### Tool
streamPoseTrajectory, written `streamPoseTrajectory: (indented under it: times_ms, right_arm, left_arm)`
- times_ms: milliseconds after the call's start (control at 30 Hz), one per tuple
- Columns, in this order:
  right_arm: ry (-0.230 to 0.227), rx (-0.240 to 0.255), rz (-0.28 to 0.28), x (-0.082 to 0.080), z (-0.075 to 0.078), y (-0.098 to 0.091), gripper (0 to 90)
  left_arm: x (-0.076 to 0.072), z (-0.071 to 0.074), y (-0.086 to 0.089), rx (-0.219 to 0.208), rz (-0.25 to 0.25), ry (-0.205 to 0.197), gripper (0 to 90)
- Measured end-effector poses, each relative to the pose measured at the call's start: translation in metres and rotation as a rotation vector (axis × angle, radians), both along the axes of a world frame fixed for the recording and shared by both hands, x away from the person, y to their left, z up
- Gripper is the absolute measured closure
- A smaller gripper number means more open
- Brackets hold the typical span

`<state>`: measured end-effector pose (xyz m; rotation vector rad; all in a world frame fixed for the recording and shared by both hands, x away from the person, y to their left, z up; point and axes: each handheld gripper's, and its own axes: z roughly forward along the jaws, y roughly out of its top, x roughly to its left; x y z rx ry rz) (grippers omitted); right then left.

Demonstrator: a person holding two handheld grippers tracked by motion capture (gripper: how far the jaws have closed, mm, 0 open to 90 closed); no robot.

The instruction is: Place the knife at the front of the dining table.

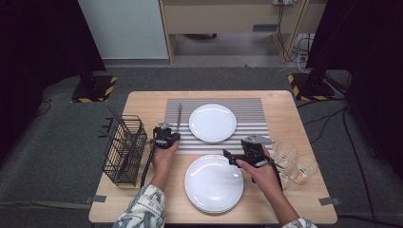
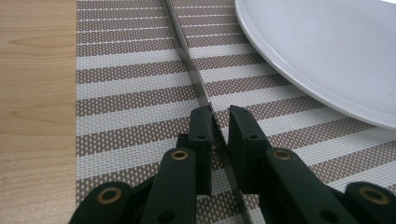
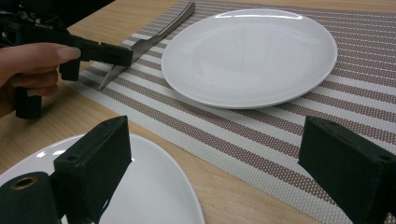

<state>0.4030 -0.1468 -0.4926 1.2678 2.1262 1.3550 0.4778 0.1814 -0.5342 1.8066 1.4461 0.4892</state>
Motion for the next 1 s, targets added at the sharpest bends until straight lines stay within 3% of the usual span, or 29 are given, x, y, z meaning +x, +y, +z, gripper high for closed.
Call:
streamPoseTrajectory:
  times_ms: [1000]
  right_arm:
    - [0.000, -0.006, 0.004, -0.0003, -0.0004, 0.0012, 9.3]
  left_arm:
    - [-0.0021, -0.0008, 0.0049, 0.043, 0.016, -0.025, 71.0]
